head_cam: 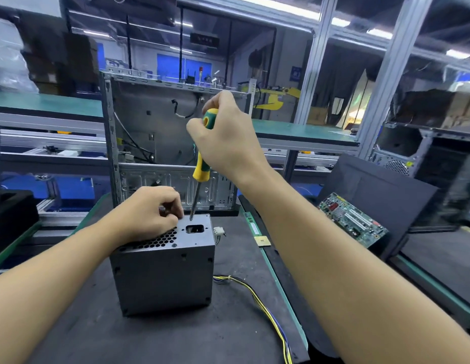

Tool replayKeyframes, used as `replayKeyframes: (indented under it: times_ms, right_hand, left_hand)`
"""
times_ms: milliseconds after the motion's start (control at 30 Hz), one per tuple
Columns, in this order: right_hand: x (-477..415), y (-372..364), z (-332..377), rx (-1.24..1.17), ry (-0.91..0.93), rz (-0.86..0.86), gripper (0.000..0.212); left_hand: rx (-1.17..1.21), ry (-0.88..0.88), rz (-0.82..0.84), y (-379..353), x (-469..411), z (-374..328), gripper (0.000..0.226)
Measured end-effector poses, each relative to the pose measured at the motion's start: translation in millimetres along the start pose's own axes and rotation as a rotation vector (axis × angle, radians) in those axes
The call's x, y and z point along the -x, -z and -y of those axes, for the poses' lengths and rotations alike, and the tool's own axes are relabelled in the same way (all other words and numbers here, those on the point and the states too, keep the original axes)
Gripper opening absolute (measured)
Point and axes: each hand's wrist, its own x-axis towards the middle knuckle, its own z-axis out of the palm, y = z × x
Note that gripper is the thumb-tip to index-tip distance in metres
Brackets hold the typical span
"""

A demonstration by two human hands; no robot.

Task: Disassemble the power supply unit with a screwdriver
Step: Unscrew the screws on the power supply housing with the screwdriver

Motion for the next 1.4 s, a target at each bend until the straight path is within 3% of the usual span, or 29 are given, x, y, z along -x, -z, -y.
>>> replayKeyframes:
  times_ms: [467,600,767,1000,1167,1400]
  right_hand:
    - [2.1,-28.8,-10.6,0.028,0.043,0.004,0.016]
    - [0.7,-31.1,-13.7,0.031,0.046,0.020,0.014]
    - [-1.6,-27.4,-18.0,0.001,-0.011,0.004,0.016]
    - [-3.1,-28.7,-21.0,0.009,-0.011,-0.011,0.017]
    - [-0.8,-33.4,-21.4,-0.018,0.018,0.010,0.015]
    - [0.4,-38.1,-14.9,0.016,0.140,0.111,0.025]
  left_hand:
    - [0.057,0.015,-0.044,-1.3,-2.8,9.5,0.030]
    - [-0.009,0.053,0.073,-2.9,-6.8,10.4,0.027]
    - [0.118,0.197,-0.136,-0.5,-8.4,17.9,0.028]
    - [0.069,0.250,0.197,-1.9,-12.9,13.9,0.029]
    - [0.027,0.236,0.154,-3.0,-13.6,16.1,0.028]
    - [0.459,0.301,-0.073,6.6,-4.2,11.9,0.030]
